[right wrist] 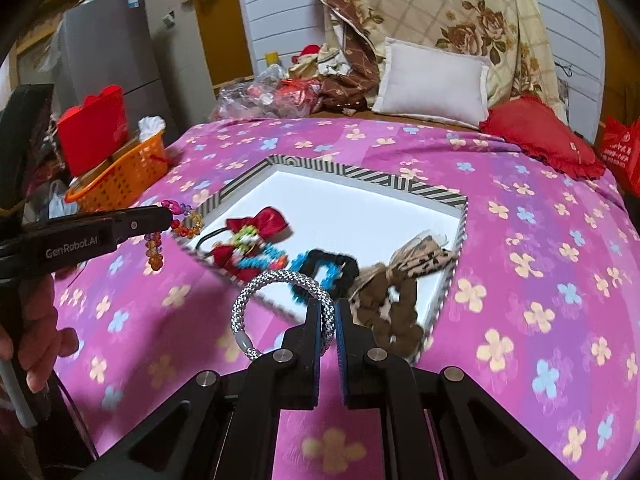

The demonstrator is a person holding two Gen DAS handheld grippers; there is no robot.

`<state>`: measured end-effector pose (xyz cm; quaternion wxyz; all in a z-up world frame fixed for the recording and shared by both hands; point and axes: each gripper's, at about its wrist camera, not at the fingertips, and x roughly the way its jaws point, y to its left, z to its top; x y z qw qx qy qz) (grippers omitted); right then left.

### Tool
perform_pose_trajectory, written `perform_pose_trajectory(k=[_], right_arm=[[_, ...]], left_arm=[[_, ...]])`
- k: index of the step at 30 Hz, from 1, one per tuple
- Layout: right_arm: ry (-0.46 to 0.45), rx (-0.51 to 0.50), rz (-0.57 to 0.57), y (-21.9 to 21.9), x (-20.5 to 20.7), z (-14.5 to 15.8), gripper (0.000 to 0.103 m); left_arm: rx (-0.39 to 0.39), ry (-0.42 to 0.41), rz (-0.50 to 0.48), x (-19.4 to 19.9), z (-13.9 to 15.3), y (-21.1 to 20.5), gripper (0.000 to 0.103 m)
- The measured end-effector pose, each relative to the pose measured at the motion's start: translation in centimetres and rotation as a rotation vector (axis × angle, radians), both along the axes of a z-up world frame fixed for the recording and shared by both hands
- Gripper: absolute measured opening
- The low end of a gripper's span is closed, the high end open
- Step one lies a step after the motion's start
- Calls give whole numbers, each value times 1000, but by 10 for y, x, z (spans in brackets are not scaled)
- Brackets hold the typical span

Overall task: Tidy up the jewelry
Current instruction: 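Carry both held items into the tray and open both tools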

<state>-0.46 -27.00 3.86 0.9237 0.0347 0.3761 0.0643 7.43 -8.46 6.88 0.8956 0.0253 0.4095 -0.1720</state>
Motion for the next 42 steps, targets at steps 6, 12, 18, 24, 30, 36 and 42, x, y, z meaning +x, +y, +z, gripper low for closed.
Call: perform_pose_trajectory(k=[6,12,18,24,30,36,42], right_arm=[[34,-6,-24,-5,39,-14,6],[75,-15,-34,-7,68,-34,6],[101,-32,-33,-5,83,-51,6],[105,-40,-38,-8,83,-57,6],[99,-9,-50,-13,77,-54,23],[82,-17,-57,-10,67,-45,26],[37,28,-84,-11,41,-29,42]], left_arm=[[28,16,-6,34,-16,-25,10],[63,60,-7,58,-45,-44,10],[79,105,-3,71,-71,-50,10],[65,138,-2,75,-85,-48,10],[34,155,4,70,-83,-42,24],[30,120,3,55,-70,-37,34],[48,41,12,31,-51,-27,53]])
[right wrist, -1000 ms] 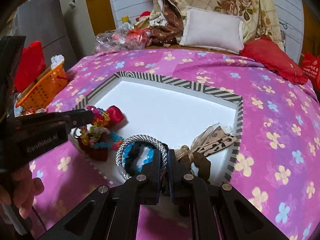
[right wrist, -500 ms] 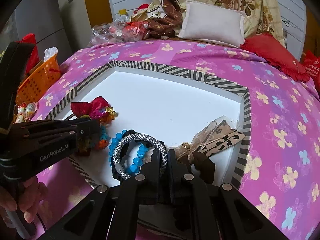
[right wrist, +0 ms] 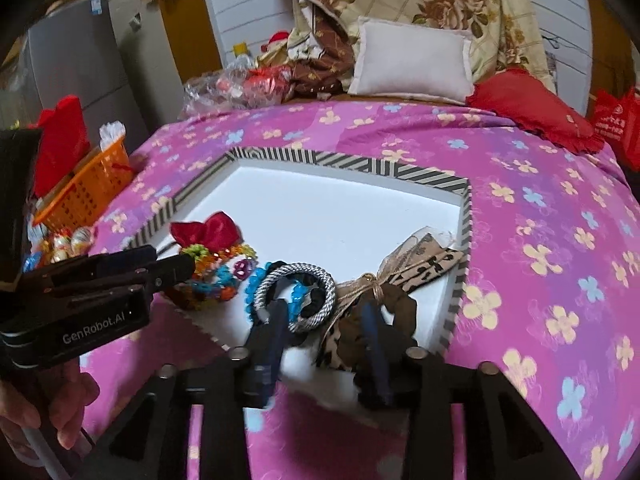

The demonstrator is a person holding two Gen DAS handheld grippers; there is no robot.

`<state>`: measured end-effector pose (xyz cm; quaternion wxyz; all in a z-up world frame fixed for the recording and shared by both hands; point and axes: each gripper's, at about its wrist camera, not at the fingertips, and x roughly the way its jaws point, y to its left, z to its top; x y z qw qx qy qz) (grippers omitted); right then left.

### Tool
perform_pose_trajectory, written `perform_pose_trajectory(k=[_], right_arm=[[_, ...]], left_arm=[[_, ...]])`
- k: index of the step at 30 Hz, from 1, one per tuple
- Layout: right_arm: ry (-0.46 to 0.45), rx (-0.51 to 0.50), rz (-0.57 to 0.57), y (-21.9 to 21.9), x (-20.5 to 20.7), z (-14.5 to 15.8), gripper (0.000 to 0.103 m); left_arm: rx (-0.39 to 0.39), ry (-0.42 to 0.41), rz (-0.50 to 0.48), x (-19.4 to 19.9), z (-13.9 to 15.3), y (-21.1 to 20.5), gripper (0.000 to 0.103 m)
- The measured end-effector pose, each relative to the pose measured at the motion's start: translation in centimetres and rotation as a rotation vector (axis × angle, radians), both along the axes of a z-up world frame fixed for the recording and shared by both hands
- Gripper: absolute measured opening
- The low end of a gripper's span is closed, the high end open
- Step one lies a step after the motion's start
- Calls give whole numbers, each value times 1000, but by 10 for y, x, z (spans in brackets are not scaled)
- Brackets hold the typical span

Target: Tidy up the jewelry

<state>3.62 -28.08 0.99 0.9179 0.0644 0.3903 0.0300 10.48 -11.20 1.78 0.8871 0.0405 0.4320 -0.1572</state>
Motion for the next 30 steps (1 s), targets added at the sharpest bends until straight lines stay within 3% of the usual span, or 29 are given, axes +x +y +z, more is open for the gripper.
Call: perform_pose_trajectory(k=[11,16,30], right_arm=[[-27,30,-19,12,-46,14,43],[-39,41,-28,18,-61,16,63],[-41,44,-28,27,-80,21,63]], left_arm=[[53,-88,59,-54,18,18,54],[49,-102,88,-74,20,29,54],[57,-145,112,-105,33,38,54]])
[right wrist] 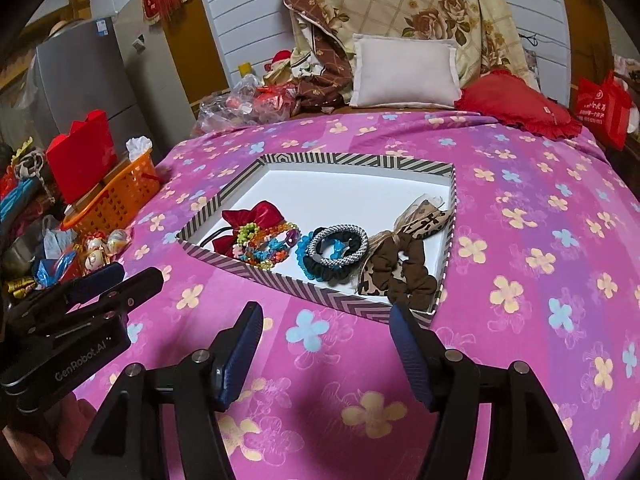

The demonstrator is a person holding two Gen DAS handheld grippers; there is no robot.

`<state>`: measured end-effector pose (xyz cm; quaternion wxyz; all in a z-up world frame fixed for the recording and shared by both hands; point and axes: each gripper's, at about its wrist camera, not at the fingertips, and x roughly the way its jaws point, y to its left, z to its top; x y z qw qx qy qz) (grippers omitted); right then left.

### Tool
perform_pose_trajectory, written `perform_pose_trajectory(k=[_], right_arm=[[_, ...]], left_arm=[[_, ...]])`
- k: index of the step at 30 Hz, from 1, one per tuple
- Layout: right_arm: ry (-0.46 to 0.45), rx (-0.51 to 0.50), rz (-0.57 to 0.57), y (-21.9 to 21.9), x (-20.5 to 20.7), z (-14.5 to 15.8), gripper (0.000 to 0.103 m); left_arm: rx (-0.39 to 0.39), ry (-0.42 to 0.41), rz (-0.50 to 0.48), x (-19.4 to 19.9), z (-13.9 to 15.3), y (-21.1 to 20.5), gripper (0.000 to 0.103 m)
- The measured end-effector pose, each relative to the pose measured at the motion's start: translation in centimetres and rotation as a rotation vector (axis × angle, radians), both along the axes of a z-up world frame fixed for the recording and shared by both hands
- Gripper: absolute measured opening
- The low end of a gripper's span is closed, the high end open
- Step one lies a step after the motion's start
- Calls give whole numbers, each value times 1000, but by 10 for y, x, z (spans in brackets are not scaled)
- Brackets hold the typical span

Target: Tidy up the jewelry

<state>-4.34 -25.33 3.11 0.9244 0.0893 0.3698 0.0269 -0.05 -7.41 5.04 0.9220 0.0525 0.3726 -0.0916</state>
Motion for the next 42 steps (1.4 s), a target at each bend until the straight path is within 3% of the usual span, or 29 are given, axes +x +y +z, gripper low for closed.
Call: perform_pose_trajectory(k=[42], right_arm=[[33,2,9,1,-1,-7,65]], left_arm=[[6,1,-1,-4,0,1,54]])
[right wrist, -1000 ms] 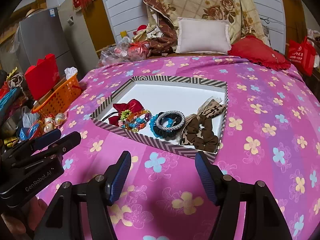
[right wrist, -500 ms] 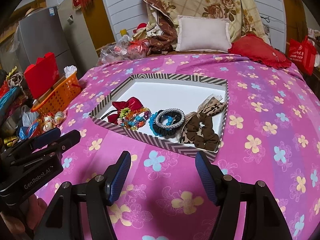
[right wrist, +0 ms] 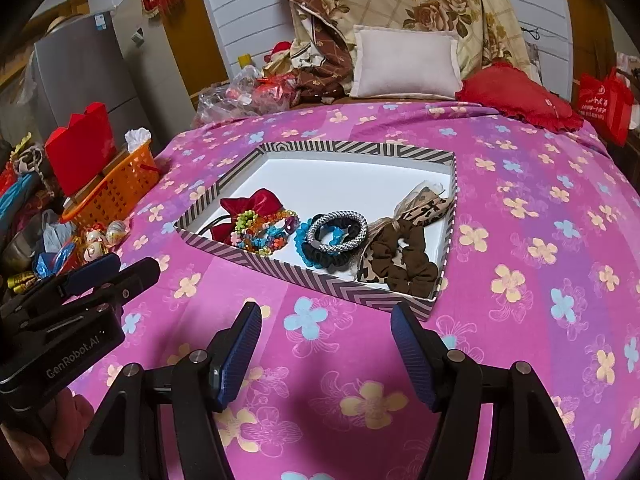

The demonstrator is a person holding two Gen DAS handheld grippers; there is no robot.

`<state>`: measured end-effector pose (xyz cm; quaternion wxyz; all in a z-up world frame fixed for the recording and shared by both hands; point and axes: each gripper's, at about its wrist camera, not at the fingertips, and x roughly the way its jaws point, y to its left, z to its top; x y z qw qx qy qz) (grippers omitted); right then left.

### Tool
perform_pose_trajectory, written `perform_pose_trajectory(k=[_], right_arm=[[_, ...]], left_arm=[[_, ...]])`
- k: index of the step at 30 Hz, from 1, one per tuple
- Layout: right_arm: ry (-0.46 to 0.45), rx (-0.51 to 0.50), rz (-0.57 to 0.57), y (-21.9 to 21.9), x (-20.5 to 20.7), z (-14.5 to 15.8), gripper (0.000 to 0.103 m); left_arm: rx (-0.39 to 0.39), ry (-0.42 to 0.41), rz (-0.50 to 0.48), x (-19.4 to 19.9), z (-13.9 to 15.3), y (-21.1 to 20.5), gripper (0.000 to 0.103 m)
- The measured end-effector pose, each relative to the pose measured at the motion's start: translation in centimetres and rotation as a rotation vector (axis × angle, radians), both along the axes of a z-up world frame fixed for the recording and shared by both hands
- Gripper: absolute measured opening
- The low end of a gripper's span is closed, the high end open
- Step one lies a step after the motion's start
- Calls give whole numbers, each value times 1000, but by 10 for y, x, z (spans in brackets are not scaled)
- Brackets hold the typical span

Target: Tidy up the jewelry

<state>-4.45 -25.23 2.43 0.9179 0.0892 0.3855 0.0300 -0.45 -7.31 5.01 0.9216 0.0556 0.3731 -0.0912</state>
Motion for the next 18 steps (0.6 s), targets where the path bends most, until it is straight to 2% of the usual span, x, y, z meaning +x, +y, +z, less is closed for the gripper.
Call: perform_pose_trajectory(k=[16,17,18], right_arm=[[8,-3,-18,-15,0,-5,65],[8,-7,-24,-19,0,-5,66],[9,-16,-35,-26,-2,-5,73]], left_arm=[[8,1,1,7,-7,1,55],[4,6,2,7,-8,2,59],[-5,14,2,9,-8,4,62]])
